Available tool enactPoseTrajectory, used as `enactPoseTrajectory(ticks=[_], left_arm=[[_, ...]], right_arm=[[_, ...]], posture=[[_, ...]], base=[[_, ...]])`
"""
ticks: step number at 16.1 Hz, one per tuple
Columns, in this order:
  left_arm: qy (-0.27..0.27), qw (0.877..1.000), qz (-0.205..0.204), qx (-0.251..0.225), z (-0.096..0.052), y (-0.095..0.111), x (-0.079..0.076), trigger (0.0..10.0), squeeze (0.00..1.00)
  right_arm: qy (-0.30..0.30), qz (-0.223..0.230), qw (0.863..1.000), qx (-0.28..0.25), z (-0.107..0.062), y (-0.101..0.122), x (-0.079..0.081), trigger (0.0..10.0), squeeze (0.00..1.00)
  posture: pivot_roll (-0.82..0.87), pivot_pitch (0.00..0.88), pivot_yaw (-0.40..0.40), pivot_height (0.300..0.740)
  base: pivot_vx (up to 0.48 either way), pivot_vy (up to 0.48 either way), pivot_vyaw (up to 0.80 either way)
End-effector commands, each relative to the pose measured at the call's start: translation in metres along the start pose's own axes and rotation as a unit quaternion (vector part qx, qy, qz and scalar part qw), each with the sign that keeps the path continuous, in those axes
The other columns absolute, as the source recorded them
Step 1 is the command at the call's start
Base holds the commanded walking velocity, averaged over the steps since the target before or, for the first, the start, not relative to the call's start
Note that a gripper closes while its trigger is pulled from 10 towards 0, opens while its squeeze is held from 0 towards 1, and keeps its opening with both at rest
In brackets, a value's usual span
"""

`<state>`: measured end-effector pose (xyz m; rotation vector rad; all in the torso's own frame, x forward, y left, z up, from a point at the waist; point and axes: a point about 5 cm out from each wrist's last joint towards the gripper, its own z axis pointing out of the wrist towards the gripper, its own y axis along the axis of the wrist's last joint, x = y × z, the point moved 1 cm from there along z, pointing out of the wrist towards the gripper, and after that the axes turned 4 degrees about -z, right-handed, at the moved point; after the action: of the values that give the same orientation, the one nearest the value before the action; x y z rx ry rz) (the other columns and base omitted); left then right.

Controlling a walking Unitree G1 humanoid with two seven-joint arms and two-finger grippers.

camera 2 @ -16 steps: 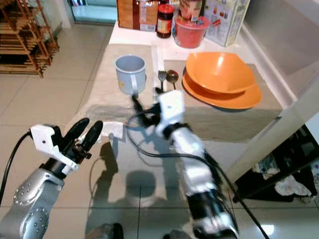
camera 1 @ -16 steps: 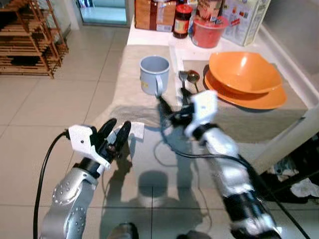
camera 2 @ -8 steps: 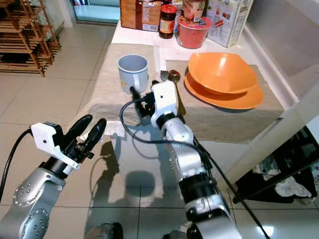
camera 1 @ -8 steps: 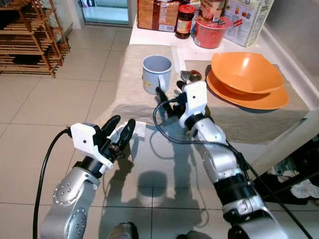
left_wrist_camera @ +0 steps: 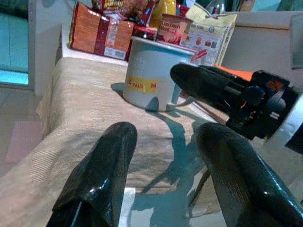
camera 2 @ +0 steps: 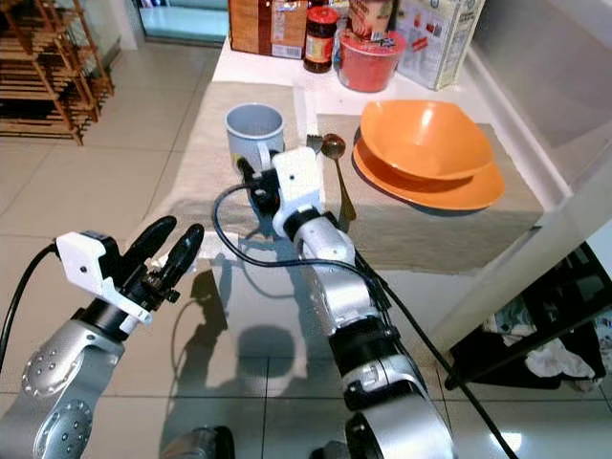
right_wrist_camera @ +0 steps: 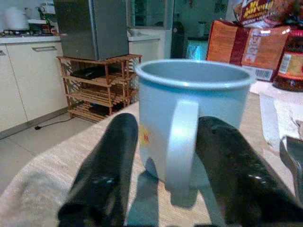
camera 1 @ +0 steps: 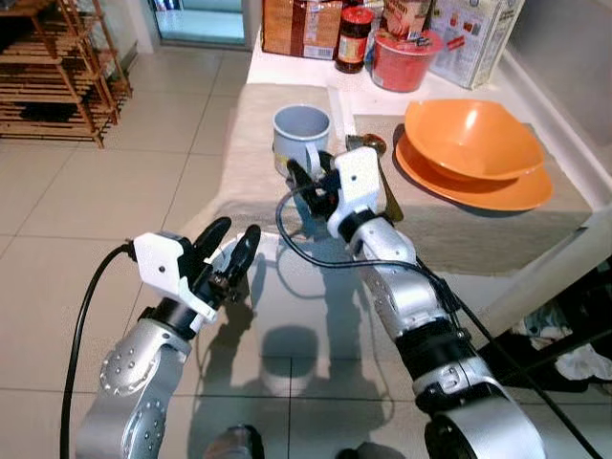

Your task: Setting the table

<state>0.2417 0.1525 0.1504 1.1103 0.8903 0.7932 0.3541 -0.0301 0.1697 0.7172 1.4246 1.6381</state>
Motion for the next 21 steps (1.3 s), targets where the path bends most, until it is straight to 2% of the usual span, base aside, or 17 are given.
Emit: enactPoseTrajectory(ticks=[1,7,14,17,19,20,21], left_arm=[[-0.003,1.000,0.006,0.001,0.000,0.002,-0.003,10.0,0.00],[-0.007,1.000,0.010,0.007,0.001,0.003,-0.004,10.0,0.00],[-0.006,1.000,0.016,0.010,0.003,0.004,-0.004,10.0,0.00],[-0.003,1.000,0.025,0.009,0.003,0.006,-0.004,10.0,0.00],[0.002,1.000,0.028,0.005,0.004,0.009,-0.003,10.0,0.00],[0.003,1.000,0.029,0.005,0.005,0.009,-0.002,10.0,0.00],[0.005,1.000,0.029,0.005,0.005,0.010,-0.002,10.0,0.00]], right_arm=[[-0.012,-0.002,1.000,-0.002,-0.001,0.000,-0.007,0.0,0.00],[-0.046,-0.016,0.999,0.008,-0.005,-0.002,-0.023,0.0,0.00],[-0.043,-0.010,0.999,0.008,-0.002,0.001,-0.023,0.0,0.00],[-0.036,0.010,0.999,0.002,0.000,0.003,-0.021,0.0,0.00],[-0.033,0.045,0.998,-0.005,0.000,0.006,-0.021,0.0,0.00],[-0.033,0.057,0.998,-0.010,0.000,0.007,-0.021,1.4,0.00],[-0.046,0.090,0.994,-0.030,0.000,0.014,-0.025,10.0,0.00]], posture=[[-0.01,0.102,-0.049,0.740],[-0.01,0.096,-0.054,0.740],[-0.01,0.089,-0.059,0.740],[-0.01,0.092,-0.057,0.740],[-0.01,0.093,-0.056,0.740],[-0.01,0.093,-0.055,0.740],[-0.01,0.097,-0.056,0.740]], base=[[0.000,0.000,0.00],[0.000,0.000,0.00],[0.000,0.000,0.00],[0.000,0.000,0.00],[0.000,0.000,0.00],[0.000,0.000,0.00],[0.000,0.000,0.00]])
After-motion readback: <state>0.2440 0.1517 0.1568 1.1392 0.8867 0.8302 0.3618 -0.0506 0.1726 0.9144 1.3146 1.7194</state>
